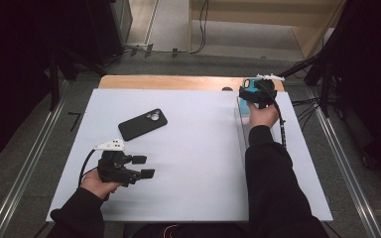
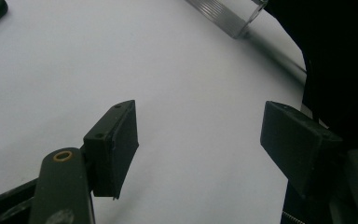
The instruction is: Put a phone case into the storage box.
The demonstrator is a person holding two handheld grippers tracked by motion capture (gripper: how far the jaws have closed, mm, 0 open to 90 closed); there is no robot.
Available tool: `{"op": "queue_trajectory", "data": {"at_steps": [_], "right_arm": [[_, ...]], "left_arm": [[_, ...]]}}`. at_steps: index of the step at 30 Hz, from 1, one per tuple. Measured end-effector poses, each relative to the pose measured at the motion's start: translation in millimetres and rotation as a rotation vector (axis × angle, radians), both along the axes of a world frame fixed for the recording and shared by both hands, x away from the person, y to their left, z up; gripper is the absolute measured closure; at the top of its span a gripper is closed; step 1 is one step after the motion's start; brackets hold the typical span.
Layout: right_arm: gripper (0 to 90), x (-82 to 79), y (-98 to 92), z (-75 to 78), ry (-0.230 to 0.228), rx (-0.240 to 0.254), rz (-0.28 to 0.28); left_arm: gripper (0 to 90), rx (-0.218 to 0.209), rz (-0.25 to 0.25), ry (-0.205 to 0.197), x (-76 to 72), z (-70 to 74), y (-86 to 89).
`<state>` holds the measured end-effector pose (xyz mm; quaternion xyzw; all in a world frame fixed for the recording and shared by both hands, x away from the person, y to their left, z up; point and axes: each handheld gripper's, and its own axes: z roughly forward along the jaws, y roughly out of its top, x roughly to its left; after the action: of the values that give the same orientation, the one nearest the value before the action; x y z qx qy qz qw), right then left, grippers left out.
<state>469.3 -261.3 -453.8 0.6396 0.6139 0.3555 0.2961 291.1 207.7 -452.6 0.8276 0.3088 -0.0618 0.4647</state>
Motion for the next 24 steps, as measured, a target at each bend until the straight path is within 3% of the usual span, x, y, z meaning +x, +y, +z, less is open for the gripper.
{"op": "queue_trajectory", "data": {"at_steps": [10,19,24], "right_arm": [[14.1,0.8,0.5,-1.8,0.013,0.013,-0.015],[13.6,1.4,5.8,-3.5,0.015,-0.025,0.025],[10.3,2.1,6.2,-5.0,0.03,-0.001,0.04]], "left_arm": [[27.8,0.0,0.004,0.003,0.8,-0.7,0.2],[27.8,0.001,0.004,0.003,0.8,-0.6,0.3],[27.8,0.001,0.005,0.003,0.8,-0.5,0.4]]}}
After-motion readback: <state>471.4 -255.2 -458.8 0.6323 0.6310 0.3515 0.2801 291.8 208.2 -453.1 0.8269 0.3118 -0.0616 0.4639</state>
